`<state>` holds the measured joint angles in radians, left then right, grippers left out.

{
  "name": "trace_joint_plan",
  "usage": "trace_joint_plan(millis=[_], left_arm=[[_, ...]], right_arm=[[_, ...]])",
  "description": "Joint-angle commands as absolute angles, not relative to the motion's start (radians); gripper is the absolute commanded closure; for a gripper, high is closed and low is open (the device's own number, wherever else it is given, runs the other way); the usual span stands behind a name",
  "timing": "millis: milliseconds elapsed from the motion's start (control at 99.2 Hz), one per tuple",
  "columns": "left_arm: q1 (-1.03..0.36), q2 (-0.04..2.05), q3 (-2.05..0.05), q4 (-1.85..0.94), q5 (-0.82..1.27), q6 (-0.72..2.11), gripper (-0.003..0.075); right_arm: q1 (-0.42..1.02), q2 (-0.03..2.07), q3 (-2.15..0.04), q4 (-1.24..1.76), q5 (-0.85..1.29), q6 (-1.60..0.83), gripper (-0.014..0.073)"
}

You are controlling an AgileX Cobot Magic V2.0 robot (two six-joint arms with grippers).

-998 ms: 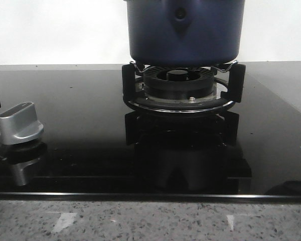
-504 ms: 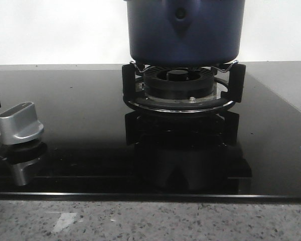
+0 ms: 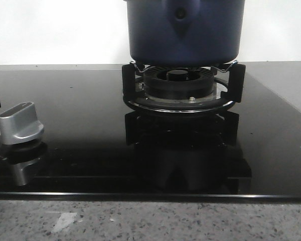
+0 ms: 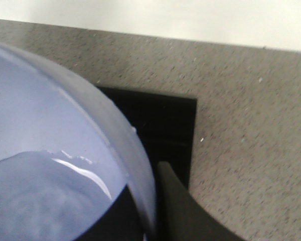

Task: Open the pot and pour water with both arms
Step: 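Lift the bowl with the right gripper and carry it over the pot, then tilt the bowl with the right gripper to pour water into the pot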

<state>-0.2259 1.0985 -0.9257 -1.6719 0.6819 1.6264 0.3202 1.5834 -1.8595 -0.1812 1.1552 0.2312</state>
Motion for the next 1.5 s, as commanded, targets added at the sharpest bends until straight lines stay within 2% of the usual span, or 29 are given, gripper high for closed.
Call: trace_joint_plan(millis=[0,383,856,1491], left_arm=[[-0.234,1.075,-0.958,-1.755,0.693,1.622,0.0468],[-0.234,1.075,-0.958,-1.755,0.689,1.622,0.0468],[-0.234,1.075,-0.958,-1.755,0.689,1.622,0.0468],[-0.234,1.075,-0.958,-1.755,0.689,1.622,0.0468]], right_arm=[[0.345,1.555,-1.896,-0.302,1.049,0.259,0.0638],[0.476,1.556,-1.859,-0.674,0.998,0.320,0.0638],[0.563,1.556,-1.738,-0.987,0.968,0.470,0.0638],[0.573,1.556,-1.730,-1.218,0.913,0.572,0.0638]])
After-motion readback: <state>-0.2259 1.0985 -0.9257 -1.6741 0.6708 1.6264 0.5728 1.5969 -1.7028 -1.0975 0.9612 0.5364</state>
